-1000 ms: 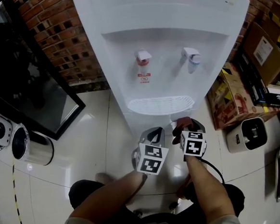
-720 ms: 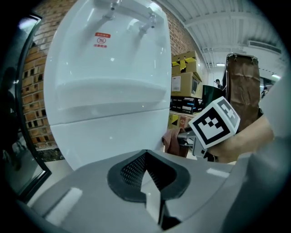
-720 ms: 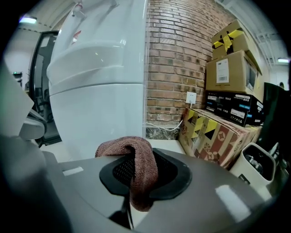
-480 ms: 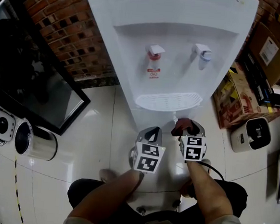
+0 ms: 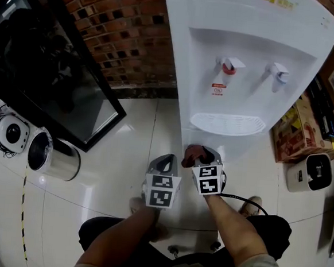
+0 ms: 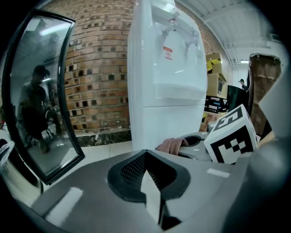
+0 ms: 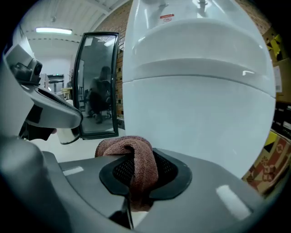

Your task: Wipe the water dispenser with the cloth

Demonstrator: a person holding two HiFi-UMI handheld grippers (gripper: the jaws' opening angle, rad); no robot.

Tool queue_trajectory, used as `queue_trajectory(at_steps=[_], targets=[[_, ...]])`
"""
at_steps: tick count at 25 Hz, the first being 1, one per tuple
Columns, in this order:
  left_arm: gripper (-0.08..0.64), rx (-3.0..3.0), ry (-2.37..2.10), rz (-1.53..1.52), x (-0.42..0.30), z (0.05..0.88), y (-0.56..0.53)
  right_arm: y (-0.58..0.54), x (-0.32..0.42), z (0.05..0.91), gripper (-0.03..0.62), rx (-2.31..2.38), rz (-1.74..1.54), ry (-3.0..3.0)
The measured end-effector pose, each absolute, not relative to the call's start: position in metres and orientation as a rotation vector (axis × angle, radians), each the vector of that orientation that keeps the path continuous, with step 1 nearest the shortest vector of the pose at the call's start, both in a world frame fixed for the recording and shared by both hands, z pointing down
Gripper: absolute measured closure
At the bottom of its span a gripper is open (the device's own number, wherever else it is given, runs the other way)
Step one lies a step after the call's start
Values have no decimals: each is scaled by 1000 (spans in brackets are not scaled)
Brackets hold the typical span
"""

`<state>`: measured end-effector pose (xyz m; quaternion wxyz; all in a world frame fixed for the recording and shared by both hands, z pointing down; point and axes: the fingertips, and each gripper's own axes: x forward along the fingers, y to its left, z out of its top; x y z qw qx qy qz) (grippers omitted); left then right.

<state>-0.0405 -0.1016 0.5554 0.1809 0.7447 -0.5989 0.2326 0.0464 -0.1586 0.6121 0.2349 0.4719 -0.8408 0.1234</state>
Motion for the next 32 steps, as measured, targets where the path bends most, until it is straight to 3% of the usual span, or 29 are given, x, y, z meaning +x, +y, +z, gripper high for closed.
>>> queue_trajectory(at_steps=[5,14,32], targets=[[560,2038,-1739,598,-70,552,-103,-162,14,623,514,1246,366,-2322],[560,2096,-1677,592,-52,549,-116,-163,6,630,515,1226,366,-2322],[560,2302,-1516,669,63,549,-133,-185,172,619,514,1555,433,-2110]])
